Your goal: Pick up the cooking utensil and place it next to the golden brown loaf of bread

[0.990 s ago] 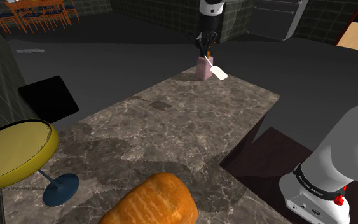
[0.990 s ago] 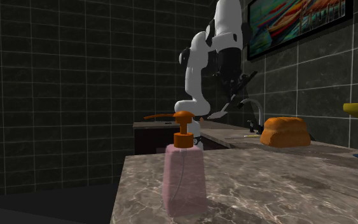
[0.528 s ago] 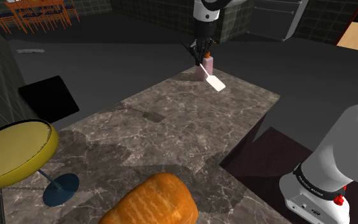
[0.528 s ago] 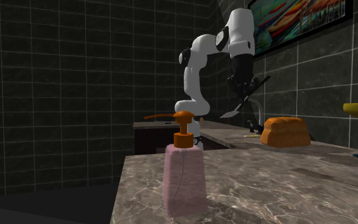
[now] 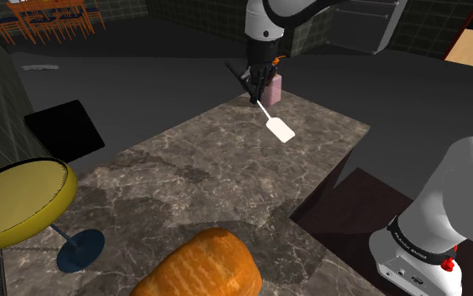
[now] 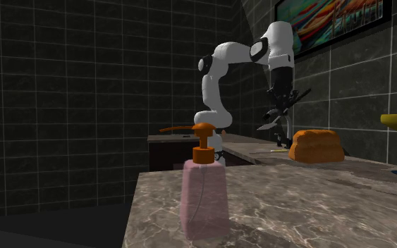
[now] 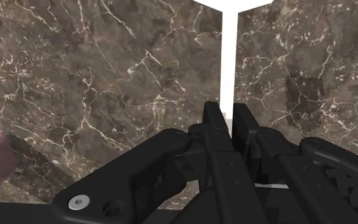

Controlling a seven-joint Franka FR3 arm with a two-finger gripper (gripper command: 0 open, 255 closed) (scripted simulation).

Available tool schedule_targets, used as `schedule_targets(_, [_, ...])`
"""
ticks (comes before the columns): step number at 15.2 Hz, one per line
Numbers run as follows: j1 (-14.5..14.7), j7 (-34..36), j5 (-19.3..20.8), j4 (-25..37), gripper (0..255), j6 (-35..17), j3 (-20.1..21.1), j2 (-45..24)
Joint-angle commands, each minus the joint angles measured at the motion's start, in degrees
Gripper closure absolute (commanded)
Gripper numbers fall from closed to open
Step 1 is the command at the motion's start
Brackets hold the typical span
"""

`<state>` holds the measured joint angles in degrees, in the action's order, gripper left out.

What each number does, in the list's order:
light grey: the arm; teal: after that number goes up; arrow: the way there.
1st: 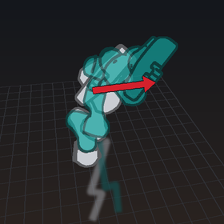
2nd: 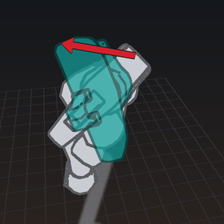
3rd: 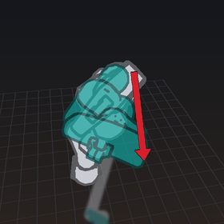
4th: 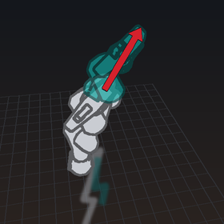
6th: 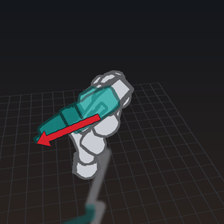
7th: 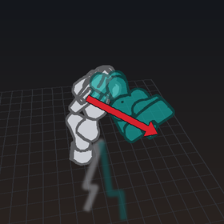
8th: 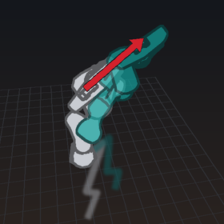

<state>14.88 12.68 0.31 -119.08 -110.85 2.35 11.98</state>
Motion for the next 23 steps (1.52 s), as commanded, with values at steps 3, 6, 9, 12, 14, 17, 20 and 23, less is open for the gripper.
schedule_targets(3, [2.33,5.55,-0.60,-2.20,255,0.32,3.44,2.47])
schedule_targets(6, [4.04,9.62,-1.17,-3.10,255,0.47,6.07,3.51])
schedule_targets(9, [5.74,13.75,-1.76,-3.43,255,0.66,8.79,4.03])
schedule_targets(12, [7.40,17.96,-2.28,-3.18,255,0.86,11.57,4.00])
schedule_targets(14, [8.03,19.59,-2.43,-3.63,255,0.17,12.66,3.77])
schedule_targets(17, [8.06,19.69,-2.40,-5.63,255,-2.15,12.79,3.44])
schedule_targets(20, [8.08,19.82,-2.34,-7.54,255,-4.50,12.93,2.99])
schedule_targets(23, [8.09,19.98,-2.25,-9.34,255,-6.85,13.08,2.42])
